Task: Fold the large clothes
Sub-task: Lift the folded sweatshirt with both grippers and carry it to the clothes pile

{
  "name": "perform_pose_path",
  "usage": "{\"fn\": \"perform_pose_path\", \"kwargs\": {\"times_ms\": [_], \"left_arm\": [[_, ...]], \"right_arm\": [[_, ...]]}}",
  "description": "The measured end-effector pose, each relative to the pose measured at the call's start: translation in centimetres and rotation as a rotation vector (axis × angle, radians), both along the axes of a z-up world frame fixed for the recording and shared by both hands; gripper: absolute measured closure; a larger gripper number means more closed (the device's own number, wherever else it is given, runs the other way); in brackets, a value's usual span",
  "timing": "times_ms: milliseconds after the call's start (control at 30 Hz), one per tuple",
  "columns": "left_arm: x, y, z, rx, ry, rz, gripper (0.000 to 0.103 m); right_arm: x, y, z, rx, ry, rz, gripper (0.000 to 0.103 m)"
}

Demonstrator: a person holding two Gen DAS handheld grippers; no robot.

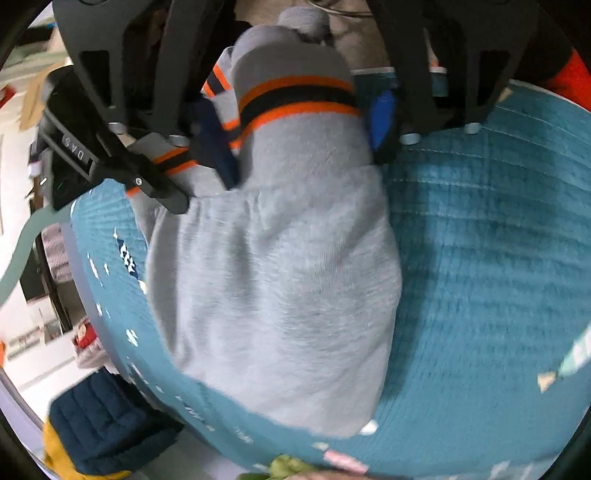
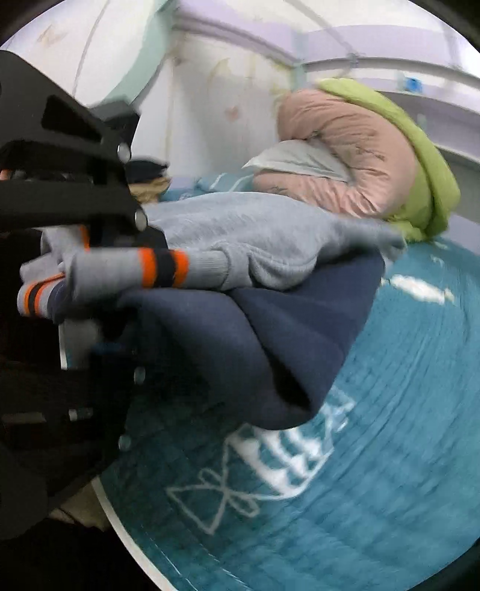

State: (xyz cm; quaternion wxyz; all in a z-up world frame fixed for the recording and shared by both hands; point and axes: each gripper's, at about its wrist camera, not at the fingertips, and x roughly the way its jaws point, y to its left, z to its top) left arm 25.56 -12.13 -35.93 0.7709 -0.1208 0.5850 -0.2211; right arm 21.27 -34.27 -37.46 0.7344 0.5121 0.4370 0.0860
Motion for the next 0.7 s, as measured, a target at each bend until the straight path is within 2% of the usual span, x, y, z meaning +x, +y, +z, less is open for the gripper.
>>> {"fn": "perform_pose_path", "kwargs": {"times_ms": [33,133,300,400,500,700], "left_arm": [[-0.2,-0.1,0.8,0.007,-0.034,-0.012,0.058],[-0.7,0.1,3.1,0.038,-0.123,-0.027,0.065],[-1.2,1.9,7.3,0.053,-0.238,-0.035,0.067],[-2.0,4.4,10.3,0.066,-0.309,-0.038,0.067],[-2.3,7.5,12.8,0.054,-0.344,-0.008,0.067],[-3.6,15.7,17.9,0.068,-0.439,0.070,0.067]], "right_arm": [[0.2,0.7,1.2,-0.055,-0.013,0.023,0.078],[0.7,2.3,3.9,-0.164,-0.049,0.066,0.080],[1.0,5.8,9.1,-0.283,-0.161,0.151,0.081],[0.9,8.1,11.8,-0.299,-0.227,0.199,0.081],[1.7,10.6,14.6,-0.300,-0.280,0.254,0.081],[3.8,17.3,20.2,-0.300,-0.411,0.391,0.081]]}}
